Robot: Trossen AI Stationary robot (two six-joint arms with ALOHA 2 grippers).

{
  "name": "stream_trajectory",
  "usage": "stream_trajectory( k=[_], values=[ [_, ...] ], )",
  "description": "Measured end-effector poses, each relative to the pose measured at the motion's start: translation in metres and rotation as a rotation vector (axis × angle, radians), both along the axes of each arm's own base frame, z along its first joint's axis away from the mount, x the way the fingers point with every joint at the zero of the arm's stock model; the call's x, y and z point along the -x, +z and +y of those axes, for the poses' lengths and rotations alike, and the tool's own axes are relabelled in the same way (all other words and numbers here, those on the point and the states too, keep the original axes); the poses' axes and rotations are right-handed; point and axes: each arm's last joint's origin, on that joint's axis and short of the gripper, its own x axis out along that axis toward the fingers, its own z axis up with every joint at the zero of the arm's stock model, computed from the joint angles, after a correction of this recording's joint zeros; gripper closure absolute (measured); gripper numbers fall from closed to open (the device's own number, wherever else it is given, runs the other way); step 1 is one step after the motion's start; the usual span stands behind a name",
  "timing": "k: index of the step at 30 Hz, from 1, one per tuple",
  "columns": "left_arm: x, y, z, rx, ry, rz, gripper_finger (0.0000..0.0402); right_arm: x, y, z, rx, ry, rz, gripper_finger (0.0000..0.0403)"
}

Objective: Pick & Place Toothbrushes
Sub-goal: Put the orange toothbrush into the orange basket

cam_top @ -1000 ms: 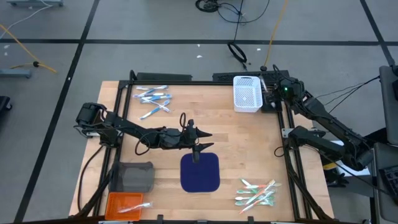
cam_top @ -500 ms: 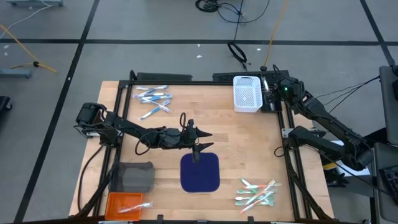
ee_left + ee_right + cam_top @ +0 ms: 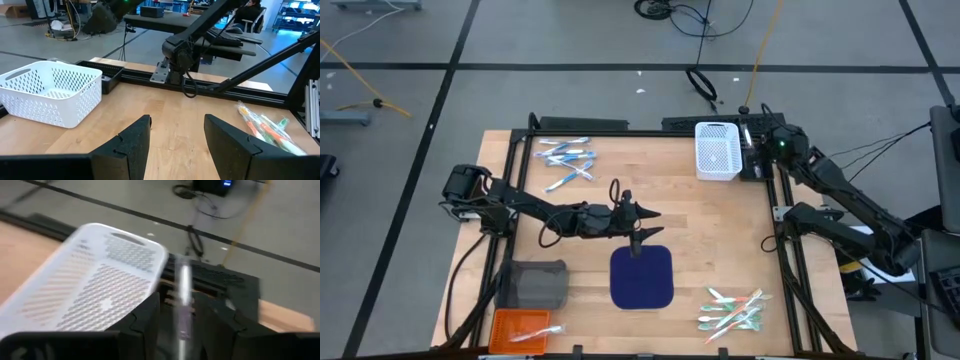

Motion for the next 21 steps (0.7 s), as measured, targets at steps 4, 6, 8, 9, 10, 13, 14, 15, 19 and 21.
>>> stream_trajectory(
  k=[4,6,8,9,10,13,14,15,19,21],
  values=[
    [0.000,-0.001,0.000,-0.004,0.000,0.007,0.0213,-0.006,0.001,0.005,-0.067,0.242,-0.108,0.0284],
    [0.000,-0.001,0.000,-0.005,0.000,0.009,0.0213,-0.011,0.001,0.009,-0.108,0.367,-0.160,0.0284],
    [0.000,-0.001,0.000,-0.005,0.000,0.010,0.0213,-0.016,0.001,0.015,-0.141,0.468,-0.193,0.0285],
    [0.000,-0.001,0.000,-0.006,-0.001,0.010,0.0213,-0.019,0.001,0.018,-0.156,0.515,-0.198,0.0287],
    [0.000,-0.001,0.000,-0.007,-0.001,0.011,0.0213,-0.021,0.000,0.021,-0.172,0.562,-0.200,0.0289],
    [0.000,-0.002,0.000,-0.008,0.000,0.018,0.0213,-0.029,-0.001,0.032,-0.224,0.699,-0.207,0.0295],
    [0.000,-0.002,0.000,-0.008,0.000,0.018,0.0213,-0.031,-0.002,0.037,-0.248,0.744,-0.208,0.0297],
    [0.000,-0.002,0.001,-0.008,0.001,0.018,0.0213,-0.033,-0.003,0.041,-0.269,0.788,-0.207,0.0299],
    [0.000,-0.002,0.002,-0.009,0.005,0.024,0.0213,-0.041,-0.005,0.060,-0.368,0.929,-0.218,0.0300],
    [0.000,-0.002,0.002,-0.009,0.006,0.024,0.0213,-0.045,-0.005,0.070,-0.409,1.004,-0.224,0.0300]
  ],
)
